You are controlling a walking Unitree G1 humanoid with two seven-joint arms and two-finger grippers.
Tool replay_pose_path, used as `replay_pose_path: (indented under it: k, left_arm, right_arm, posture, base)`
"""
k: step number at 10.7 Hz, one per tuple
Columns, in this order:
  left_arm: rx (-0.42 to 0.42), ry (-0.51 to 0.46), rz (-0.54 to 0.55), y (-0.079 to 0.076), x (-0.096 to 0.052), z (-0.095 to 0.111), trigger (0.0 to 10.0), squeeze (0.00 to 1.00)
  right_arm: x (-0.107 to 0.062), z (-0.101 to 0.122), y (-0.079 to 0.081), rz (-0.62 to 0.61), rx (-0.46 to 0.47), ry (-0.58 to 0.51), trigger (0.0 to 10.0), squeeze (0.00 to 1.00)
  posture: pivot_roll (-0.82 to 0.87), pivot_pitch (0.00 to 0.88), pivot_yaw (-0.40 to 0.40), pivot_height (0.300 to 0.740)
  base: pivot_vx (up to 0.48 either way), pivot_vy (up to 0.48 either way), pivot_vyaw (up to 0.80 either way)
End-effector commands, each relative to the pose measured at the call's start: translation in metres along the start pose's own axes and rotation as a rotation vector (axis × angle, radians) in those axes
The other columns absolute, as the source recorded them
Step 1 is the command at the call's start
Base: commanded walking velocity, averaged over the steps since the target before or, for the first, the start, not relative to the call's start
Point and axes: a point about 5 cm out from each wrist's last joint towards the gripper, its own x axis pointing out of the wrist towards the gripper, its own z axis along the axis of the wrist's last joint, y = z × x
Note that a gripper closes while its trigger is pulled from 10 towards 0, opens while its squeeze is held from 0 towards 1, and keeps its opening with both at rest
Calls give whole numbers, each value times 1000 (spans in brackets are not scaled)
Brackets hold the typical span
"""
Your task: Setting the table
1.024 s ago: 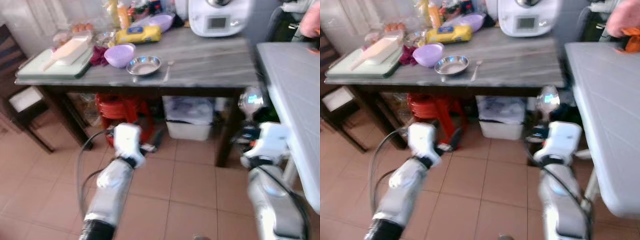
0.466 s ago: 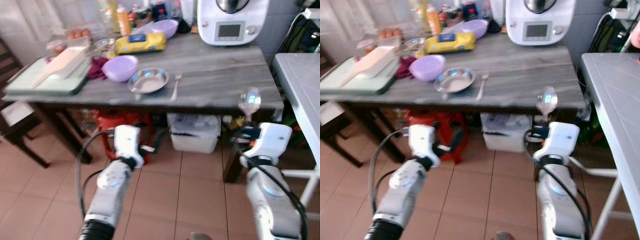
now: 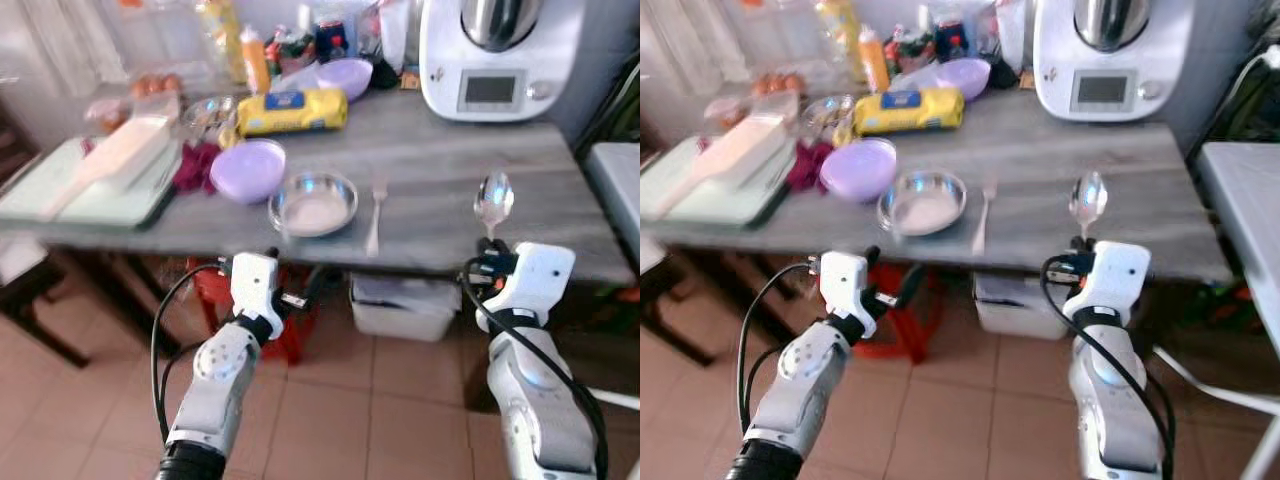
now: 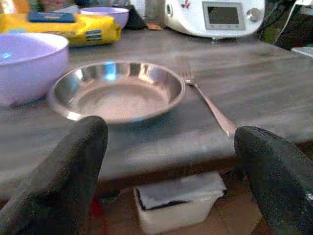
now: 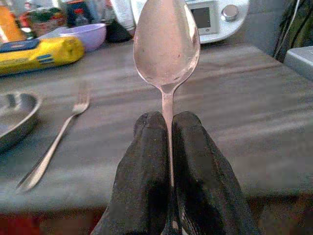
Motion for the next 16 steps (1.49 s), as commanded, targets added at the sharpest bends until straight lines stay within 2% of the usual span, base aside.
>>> replay_pose_path:
  k: [1,4,7,9,10,11,13,16]
  left_arm:
    - [7,-4,-19,-3,2,3,10000,0]
    - [33,-27,-45,0,-4,10,10000,0]
    - [66,-14,-44,11,-20,10,10000,0]
    - [75,0,-76,13,-26,10,10000,0]
    - [77,7,-109,12,-29,9,10000,0]
    - [67,35,-199,8,-34,6,10000,0]
    - [59,63,-292,2,-35,2,10000,0]
    - [59,66,-327,-5,-33,0,10000,0]
  right_arm:
    - [1,3,-3,-15,-4,-13,10000,0]
    - [2,6,-3,-22,7,-21,10000,0]
    - [0,3,-1,-38,22,-9,10000,0]
    - [2,3,-3,-70,43,-3,10000,0]
    - [2,3,-6,-91,50,12,10000,0]
    - [7,2,-11,-126,87,38,10000,0]
    - [16,4,-16,-166,64,74,10000,0]
    - [27,1,-22,-202,81,128,10000,0]
  posture:
    - [-175,72,100,740]
    - [-170,80,111,740]
    - [-161,83,118,740]
    - [-157,88,121,740]
    - [-154,92,122,740]
    - [-154,95,124,740]
    - [-157,100,125,740]
    - [-164,102,117,740]
  base:
    - [390,0,0]
    - [0,0,0]
    - [0,0,0]
    - [0,0,0]
    - [0,0,0]
    - [0,0,0]
    - [0,0,0]
    - [0,0,0]
